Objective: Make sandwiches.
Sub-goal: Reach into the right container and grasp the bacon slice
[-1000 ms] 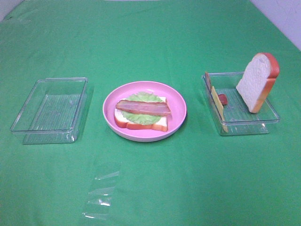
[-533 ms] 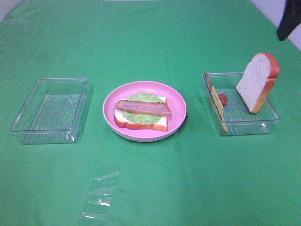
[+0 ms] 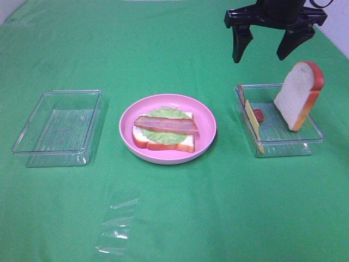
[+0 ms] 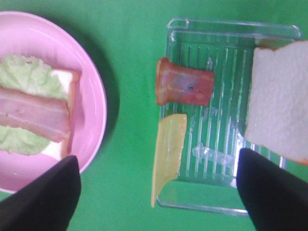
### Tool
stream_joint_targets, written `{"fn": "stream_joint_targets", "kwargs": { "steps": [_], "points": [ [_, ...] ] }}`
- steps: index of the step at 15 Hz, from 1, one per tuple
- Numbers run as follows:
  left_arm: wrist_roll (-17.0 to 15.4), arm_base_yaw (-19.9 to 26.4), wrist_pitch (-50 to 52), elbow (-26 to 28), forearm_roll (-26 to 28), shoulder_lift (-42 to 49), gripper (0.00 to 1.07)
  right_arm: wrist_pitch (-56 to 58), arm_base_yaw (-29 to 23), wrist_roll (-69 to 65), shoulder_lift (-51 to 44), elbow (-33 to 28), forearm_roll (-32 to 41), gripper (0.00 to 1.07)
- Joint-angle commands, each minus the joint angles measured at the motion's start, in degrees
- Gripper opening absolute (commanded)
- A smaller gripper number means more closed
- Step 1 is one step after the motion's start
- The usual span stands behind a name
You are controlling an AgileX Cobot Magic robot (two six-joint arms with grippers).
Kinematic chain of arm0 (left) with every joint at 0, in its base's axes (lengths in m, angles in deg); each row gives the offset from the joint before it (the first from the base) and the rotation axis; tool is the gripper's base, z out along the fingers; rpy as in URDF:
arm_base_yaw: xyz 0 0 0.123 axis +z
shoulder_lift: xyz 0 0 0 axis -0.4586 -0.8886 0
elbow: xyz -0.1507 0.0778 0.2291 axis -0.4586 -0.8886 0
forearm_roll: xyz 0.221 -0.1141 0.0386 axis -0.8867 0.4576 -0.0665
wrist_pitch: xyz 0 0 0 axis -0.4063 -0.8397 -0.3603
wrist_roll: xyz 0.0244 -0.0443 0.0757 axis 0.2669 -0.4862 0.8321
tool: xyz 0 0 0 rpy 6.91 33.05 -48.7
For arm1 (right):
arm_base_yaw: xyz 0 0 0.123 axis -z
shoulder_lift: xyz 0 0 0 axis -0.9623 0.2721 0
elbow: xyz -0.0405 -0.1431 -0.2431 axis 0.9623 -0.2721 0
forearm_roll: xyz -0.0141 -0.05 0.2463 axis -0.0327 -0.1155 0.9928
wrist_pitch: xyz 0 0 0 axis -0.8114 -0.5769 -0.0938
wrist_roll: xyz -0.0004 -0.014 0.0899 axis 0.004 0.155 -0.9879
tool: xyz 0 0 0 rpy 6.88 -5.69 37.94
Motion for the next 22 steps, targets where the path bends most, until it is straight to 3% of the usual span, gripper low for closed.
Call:
{"fn": "stream_joint_targets", "kwargs": {
  "steps": [1, 3, 15, 20, 22],
  "points": [
    [-0.1, -0.1, 0.4, -0.1, 0.7, 1.2, 0.95, 5.0, -0.1, -0.4, 4.9, 4.8, 0.8, 0.84],
    [-0.1, -0.1, 0.4, -0.1, 0.7, 1.2, 0.95, 4.9, 0.0, -0.3, 8.5, 7.7, 1.3, 0.84],
    [-0.1, -0.1, 0.4, -0.1, 0.7, 1.2, 0.95, 2.8, 0.0, 0.3, 17.7, 7.7, 1.7, 0.84],
    [-0.1, -0.1, 0.4, -0.1, 0.7, 1.2, 0.95, -1.3, 0.0, -1.0, 17.9, 7.7, 2.1, 0.61],
    [-0.1, -0.1, 0.4, -0.1, 0.7, 1.2, 0.95, -2.2, 0.0, -1.0, 17.9, 7.7, 2.1, 0.61]
  ]
}}
